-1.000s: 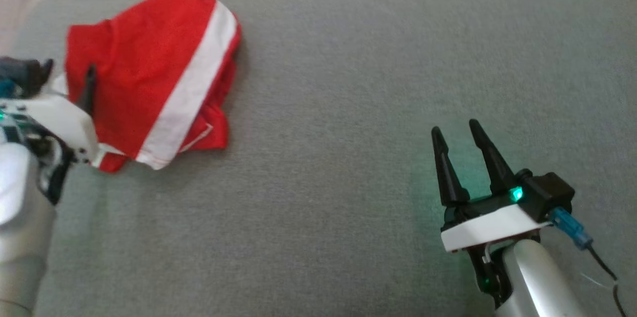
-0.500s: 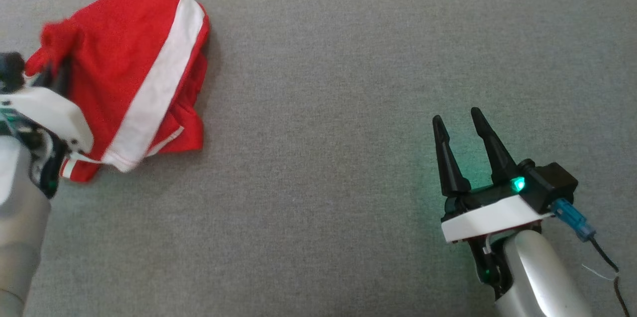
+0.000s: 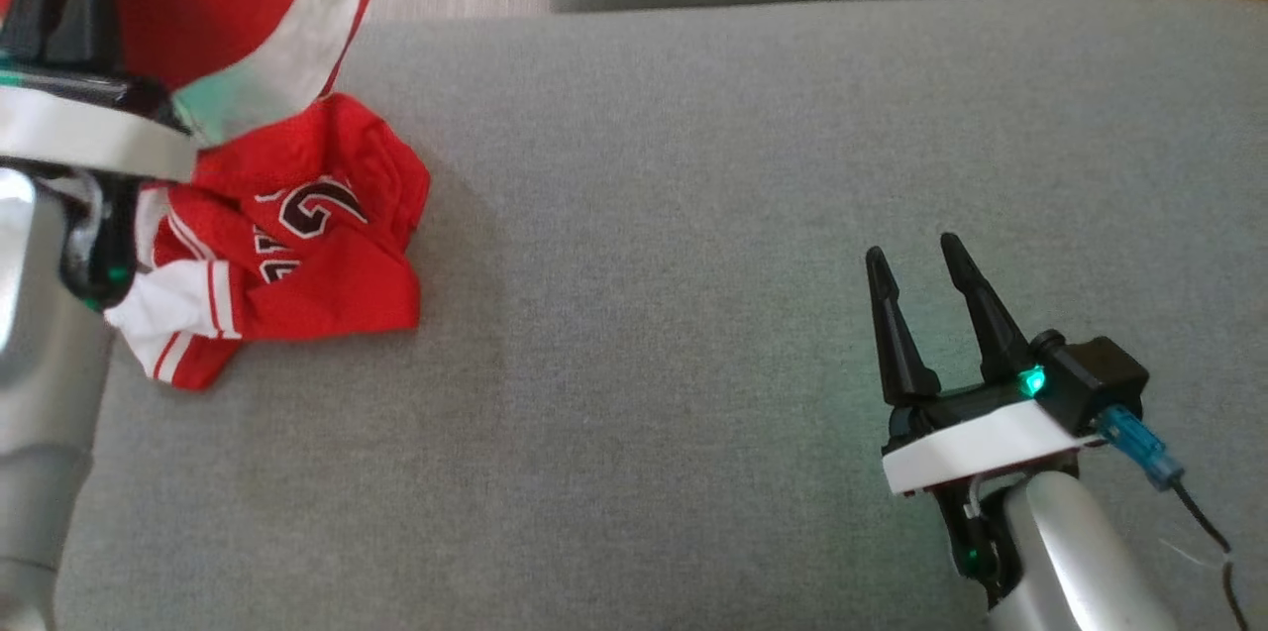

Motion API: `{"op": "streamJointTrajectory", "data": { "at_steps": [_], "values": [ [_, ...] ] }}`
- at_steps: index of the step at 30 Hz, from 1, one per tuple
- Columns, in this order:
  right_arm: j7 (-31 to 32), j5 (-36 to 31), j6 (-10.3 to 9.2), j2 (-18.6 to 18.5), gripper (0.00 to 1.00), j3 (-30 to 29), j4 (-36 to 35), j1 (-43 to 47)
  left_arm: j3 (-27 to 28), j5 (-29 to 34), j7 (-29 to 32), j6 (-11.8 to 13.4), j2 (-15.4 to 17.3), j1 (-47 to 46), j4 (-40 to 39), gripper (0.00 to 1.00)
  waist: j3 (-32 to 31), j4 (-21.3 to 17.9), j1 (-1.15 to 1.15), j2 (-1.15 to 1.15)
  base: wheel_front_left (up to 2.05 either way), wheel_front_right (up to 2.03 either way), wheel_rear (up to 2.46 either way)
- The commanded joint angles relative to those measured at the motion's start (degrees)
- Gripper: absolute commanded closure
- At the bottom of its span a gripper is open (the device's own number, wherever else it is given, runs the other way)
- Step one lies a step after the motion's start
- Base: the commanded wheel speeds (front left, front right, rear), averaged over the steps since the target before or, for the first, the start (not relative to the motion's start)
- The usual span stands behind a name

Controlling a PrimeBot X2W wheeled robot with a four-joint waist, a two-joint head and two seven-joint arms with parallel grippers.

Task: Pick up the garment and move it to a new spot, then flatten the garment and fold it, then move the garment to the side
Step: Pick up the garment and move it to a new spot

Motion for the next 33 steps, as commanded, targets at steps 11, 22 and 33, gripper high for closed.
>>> {"op": "streamJointTrajectory", "data": {
  "at_steps": [11, 22, 33],
  "values": [
    [-0.62, 1.36, -0.04, -0.19, 0.00, 1.82, -1.43, 0.79, 0.10, 2.71, 0.39, 2.70, 0.77, 4.82, -15.33, 1.00, -2.57, -2.88, 0.01, 0.00, 0.00, 0.00, 0.00],
    [-0.62, 3.03, -0.04, -0.19, 0.00, 2.43, -3.46, -1.73, -8.78, 3.35, 9.70, 2.87, -5.04, 6.71, -19.12, 1.00, 0.05, -11.96, 0.01, 0.00, 0.00, 0.00, 0.00],
    [-0.62, 6.18, -0.04, -0.19, 0.00, 1.70, -7.24, -4.61, -15.33, 4.91, 7.57, 2.41, -16.68, 0.01, -8.16, 0.00, 6.38, -21.66, 0.01, 0.00, 0.00, 0.00, 0.00]
  ]
}}
